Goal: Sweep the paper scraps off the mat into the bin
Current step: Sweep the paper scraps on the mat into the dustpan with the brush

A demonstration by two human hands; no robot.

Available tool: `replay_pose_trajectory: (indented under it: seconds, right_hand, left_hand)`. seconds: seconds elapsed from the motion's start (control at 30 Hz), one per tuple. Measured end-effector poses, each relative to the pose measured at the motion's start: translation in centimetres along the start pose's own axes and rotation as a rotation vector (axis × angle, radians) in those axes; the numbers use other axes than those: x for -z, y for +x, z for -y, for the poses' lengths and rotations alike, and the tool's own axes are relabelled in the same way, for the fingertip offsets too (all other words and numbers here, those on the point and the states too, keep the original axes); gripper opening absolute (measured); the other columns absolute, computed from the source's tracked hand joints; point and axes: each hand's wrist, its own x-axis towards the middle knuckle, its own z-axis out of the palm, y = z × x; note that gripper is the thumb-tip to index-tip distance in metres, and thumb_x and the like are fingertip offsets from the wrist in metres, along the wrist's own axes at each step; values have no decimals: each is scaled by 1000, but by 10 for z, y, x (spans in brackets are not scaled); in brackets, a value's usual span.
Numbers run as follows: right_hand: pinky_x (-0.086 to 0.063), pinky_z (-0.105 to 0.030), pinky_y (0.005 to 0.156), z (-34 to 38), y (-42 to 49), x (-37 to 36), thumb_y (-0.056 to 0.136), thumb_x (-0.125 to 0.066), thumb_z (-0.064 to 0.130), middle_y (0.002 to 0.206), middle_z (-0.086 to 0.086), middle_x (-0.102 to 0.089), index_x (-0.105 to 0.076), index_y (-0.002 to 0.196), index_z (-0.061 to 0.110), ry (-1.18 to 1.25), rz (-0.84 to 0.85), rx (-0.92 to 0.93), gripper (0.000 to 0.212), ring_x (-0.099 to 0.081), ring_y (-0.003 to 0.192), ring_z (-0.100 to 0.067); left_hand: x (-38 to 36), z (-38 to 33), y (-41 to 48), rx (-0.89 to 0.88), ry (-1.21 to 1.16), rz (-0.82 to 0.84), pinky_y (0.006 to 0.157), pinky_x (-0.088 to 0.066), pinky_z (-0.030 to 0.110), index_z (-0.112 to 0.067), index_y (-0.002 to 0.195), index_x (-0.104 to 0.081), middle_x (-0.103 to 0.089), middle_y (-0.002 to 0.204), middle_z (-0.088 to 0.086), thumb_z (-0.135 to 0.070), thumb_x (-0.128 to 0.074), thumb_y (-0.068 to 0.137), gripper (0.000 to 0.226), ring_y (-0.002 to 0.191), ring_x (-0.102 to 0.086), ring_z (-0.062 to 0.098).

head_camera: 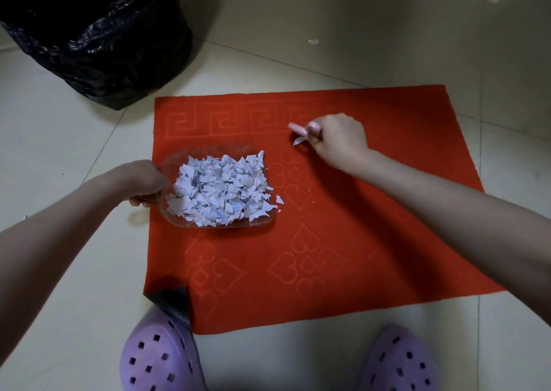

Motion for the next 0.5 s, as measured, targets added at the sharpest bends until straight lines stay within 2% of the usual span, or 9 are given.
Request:
replay_pose_trajectory:
  seconds: [0.1,0.2,0.33,0.4,0.5]
  right_hand:
    - [-43,-34,67,10,-16,-5,91,-55,34,94,-6,-72,-72,98,26,74,63,72,20,-64,90,-32]
    - [-51,-35,72,20,-38,-4,86,-59,42,81,4,-73,-75,93,32,317,94,79,20,-65,75,-20]
    - [-54,-39,69,11,-39,7,78,-55,44,85,-3,-75,-75,98,30,475,-81,-4,32,-70,79,-23]
    - [-54,-39,68,1,-28,16,77,-52,47,83,-6,-75,-75,97,29,450,-159,-42,36,-69,78,-27]
    - [-45,-34,68,-8,-1,19,87,-50,46,89,-9,-72,-73,98,22,210,-198,-100,35,-65,86,-32]
  left_hand:
    - [0,0,1,1,-8,6,43,-25,22,1,62,-53,-51,62,20,1,-43,81,21,48,-38,23]
    - [-1,2,2,-2,-15,5,43,-25,22,2,60,-52,-51,60,20,1,-43,81,23,48,-38,24]
    - [-2,3,4,-4,-18,15,42,-25,22,2,61,-53,-52,61,21,0,-44,82,24,48,-38,24]
    - [0,3,6,3,-8,17,41,-26,21,2,64,-55,-53,64,22,-1,-44,82,21,49,-39,24]
    - [2,2,6,1,-3,13,41,-26,21,3,67,-55,-53,65,21,-1,-43,83,20,48,-39,24]
